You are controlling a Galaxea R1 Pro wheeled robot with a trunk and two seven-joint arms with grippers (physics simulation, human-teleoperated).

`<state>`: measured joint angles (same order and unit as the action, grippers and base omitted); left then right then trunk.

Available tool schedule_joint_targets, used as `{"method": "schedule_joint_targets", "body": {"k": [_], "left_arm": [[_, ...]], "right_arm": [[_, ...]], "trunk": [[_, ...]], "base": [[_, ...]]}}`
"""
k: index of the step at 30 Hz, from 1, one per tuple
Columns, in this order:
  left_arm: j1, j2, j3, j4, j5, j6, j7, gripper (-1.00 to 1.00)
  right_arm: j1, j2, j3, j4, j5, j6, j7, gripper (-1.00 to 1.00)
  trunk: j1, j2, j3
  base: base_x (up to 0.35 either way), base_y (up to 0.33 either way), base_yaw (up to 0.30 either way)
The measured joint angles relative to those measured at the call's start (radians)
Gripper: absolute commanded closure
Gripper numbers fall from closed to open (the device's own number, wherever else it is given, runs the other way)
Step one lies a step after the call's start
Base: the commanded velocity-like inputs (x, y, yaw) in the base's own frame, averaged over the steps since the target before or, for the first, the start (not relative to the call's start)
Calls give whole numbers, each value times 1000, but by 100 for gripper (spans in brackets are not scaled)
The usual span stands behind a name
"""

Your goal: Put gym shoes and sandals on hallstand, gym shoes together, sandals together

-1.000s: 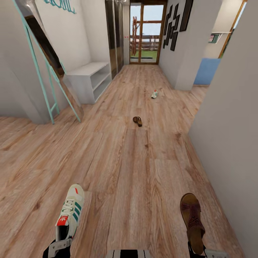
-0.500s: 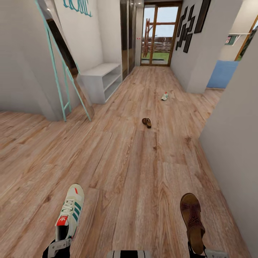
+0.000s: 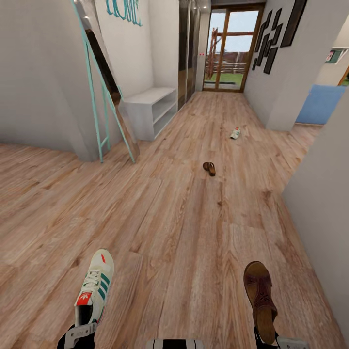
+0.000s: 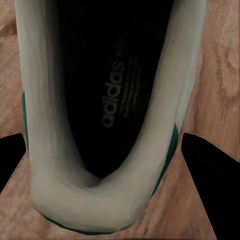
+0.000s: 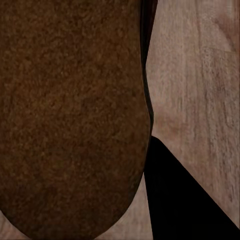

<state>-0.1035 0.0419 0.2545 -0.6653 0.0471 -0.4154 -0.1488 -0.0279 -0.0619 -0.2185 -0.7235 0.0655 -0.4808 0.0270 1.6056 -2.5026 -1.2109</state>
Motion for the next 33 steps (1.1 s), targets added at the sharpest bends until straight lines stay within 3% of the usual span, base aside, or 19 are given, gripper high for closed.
{"method": "schedule_joint_targets", "body": {"k": [10,26,33], "left_arm": [[0,0,-1,0,-1,-1,0,100],[0,-2,-1,1,-1,-2,0,100],[0,0,0,0,0,0,1,100]], "right_arm": [[0,1,0,1,0,1,1,100],[0,2,1,0,1,2,3,100],[0,2,1,1,1,2,3,100]], "trunk": [[0,0,9],[0,0,23],[0,0,30]], "base": [[-1,-12,241],[-157,-201,241],[-76,-47,241]]}}
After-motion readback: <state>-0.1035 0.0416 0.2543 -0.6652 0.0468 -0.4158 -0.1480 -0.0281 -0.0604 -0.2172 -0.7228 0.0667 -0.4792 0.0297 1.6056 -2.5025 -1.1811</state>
